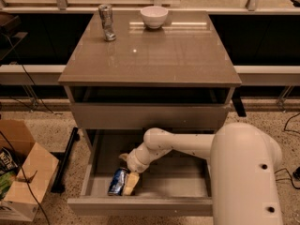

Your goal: Pick pepsi can from middle drawer and place on counter

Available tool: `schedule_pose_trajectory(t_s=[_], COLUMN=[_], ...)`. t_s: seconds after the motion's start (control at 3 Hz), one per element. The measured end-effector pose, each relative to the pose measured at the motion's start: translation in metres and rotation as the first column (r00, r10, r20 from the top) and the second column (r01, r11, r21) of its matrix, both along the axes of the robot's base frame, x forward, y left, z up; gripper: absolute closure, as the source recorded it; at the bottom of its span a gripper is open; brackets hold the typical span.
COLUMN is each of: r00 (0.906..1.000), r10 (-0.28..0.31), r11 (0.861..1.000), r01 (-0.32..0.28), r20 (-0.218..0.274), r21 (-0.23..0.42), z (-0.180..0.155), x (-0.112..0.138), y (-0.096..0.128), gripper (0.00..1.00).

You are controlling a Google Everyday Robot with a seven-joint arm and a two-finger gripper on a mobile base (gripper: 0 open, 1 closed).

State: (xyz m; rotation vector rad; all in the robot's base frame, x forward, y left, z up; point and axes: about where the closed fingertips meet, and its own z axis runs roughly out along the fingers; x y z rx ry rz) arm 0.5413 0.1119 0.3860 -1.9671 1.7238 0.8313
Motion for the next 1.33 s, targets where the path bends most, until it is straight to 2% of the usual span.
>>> schedule_pose_trajectory(t_s=[0.33,0.67,1.0,1.33], r00=[0.9985,0.9923,0.9851,0.9828], r10=[0.037,0.099,0.15,0.168], r11=[0.999,0.995,0.988,0.985], r01=[-0.036,-0.097,-0.145,-0.164], r20=[-0.041,-0.074,-0.085,-0.077], r21=[0.016,0.034,0.056,0.059], z=[-0.016,-0.026,-0.024,-0.016], x=[-0.015,-0.027,-0.037,-0.042], y=[0.008,0.024,0.036,0.041], gripper=[0.0,0.0,0.15,0.38])
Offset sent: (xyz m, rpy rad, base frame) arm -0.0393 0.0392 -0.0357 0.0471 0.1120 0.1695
